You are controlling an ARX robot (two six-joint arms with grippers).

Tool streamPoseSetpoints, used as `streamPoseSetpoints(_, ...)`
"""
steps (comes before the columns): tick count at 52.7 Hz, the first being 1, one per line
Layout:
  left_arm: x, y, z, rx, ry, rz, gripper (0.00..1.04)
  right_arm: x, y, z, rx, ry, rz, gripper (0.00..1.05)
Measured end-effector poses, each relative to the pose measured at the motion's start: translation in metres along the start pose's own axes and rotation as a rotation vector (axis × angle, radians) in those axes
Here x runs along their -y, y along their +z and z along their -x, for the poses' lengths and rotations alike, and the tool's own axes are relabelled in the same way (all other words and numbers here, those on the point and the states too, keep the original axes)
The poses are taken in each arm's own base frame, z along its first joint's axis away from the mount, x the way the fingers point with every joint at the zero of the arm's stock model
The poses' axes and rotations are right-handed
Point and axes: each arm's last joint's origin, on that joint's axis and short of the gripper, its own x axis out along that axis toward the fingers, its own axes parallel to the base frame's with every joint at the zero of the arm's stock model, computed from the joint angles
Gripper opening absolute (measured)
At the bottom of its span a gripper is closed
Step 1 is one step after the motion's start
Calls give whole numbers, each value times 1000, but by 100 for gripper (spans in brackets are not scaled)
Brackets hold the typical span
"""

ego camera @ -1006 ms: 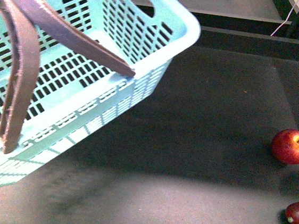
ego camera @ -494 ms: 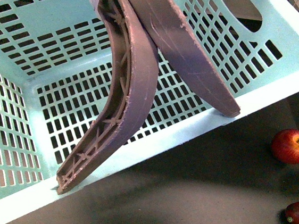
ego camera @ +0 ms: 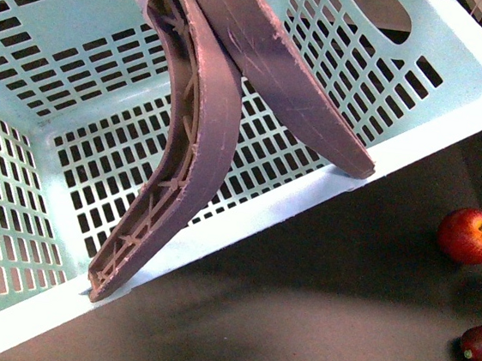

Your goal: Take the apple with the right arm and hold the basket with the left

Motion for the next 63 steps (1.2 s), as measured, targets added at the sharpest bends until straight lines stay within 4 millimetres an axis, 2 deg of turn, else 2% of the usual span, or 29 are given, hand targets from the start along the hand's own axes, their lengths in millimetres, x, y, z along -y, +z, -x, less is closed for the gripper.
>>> streamPoseSetpoints(7, 0, 0, 0, 3, 1, -1, 14, 2, 12, -20, 7, -12, -13, 96)
streamPoseSetpoints(13, 0, 0, 0, 3, 1, -1, 14, 4, 24, -48, -35, -8, 9, 96)
streamPoseSetpoints(17, 0, 0, 0, 3, 1, -1, 14, 6, 34, -75, -51, -11, 44, 96)
streamPoseSetpoints(22, 0, 0, 0, 1, -1, -1, 14, 10, 43, -121, -70, -32, 114, 96)
streamPoseSetpoints(23, 0, 0, 0, 1, -1, -1, 14, 12, 44, -138, -84, -34, 131, 96)
streamPoseSetpoints(25, 0, 0, 0, 1, -1, -1, 14, 13, 44, -145, -93, -35, 144, 96)
streamPoseSetpoints(26, 0, 0, 0, 1, -1, -1, 14, 14, 42, -157, -108, -35, 157, 96)
streamPoseSetpoints(31, 0, 0, 0, 1, -1, -1, 14, 16, 35, -184, -168, -38, 185, 96)
streamPoseSetpoints(36, 0, 0, 0, 3, 1, -1, 14, 19, 18, -223, -263, -39, 209, 96)
streamPoseSetpoints(41, 0, 0, 0, 3, 0, -1, 14, 18, 7, -251, -317, -51, 234, 96)
streamPoseSetpoints(48, 0, 0, 0, 2, 0, -1, 14, 11, 4, -279, -345, -37, 253, 96)
streamPoseSetpoints(63, 0, 0, 0, 3, 1, -1, 14, -2, 11, -312, -347, -23, 272, 96)
